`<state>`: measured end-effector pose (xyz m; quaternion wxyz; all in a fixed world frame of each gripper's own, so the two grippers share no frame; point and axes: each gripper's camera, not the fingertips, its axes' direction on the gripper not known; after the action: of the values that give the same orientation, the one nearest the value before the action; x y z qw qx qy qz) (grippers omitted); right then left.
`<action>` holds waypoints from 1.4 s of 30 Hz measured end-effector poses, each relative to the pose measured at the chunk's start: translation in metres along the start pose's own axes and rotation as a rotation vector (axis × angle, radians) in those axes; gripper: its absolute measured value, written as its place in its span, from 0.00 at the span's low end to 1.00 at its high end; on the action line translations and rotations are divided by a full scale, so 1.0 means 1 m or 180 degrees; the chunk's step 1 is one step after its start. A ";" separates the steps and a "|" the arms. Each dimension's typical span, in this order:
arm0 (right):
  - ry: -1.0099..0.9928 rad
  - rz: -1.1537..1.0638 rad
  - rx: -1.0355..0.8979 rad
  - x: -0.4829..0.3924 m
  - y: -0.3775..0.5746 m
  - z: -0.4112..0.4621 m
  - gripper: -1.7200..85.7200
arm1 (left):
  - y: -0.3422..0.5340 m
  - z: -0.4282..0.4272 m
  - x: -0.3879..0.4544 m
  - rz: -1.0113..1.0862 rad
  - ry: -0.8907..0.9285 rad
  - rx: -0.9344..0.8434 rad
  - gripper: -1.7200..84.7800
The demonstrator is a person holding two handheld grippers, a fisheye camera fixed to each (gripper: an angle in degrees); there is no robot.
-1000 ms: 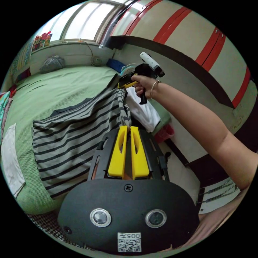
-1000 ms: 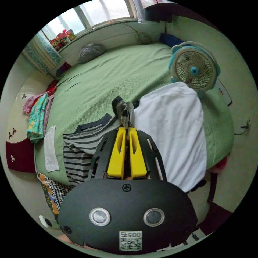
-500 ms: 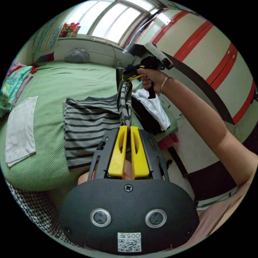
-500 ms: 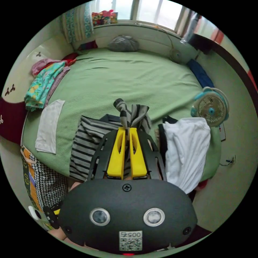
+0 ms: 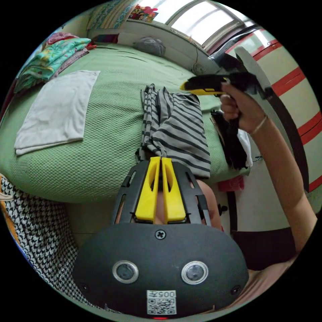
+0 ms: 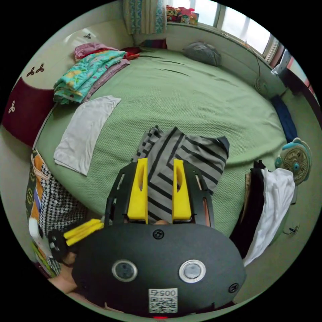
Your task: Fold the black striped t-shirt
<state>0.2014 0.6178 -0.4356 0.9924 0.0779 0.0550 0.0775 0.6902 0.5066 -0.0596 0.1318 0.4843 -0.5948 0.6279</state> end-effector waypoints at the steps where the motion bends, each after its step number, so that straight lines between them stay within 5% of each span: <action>1: -0.0013 -0.0010 0.0012 0.004 0.009 0.000 0.14 | -0.002 -0.003 0.001 0.0041 0.0015 0.0004 0.02; 14: 0.0001 -0.0082 0.0320 -0.007 0.210 0.032 0.23 | -0.046 -0.045 0.072 0.0548 -0.0168 0.0335 0.02; 21: 0.0526 0.0512 0.0196 0.004 0.222 0.088 0.16 | -0.051 -0.065 0.094 0.0596 -0.0349 0.0544 0.01; 24: 0.0176 0.0709 0.0348 0.019 0.233 0.086 0.13 | -0.046 -0.064 0.088 0.0577 -0.0359 0.0520 0.01; 33: 0.0112 0.0622 0.0320 0.013 0.247 0.116 0.01 | -0.008 0.003 0.043 0.0273 -0.0622 0.0041 0.01; 42: 0.0190 0.0482 0.0163 0.012 0.248 0.135 0.01 | 0.016 0.087 0.012 -0.0028 -0.0793 -0.0532 0.02</action>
<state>0.1938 0.8422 -0.2637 0.9793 0.1049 0.0805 0.1531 0.7119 0.4213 -0.0759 0.0995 0.5484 -0.6547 0.5106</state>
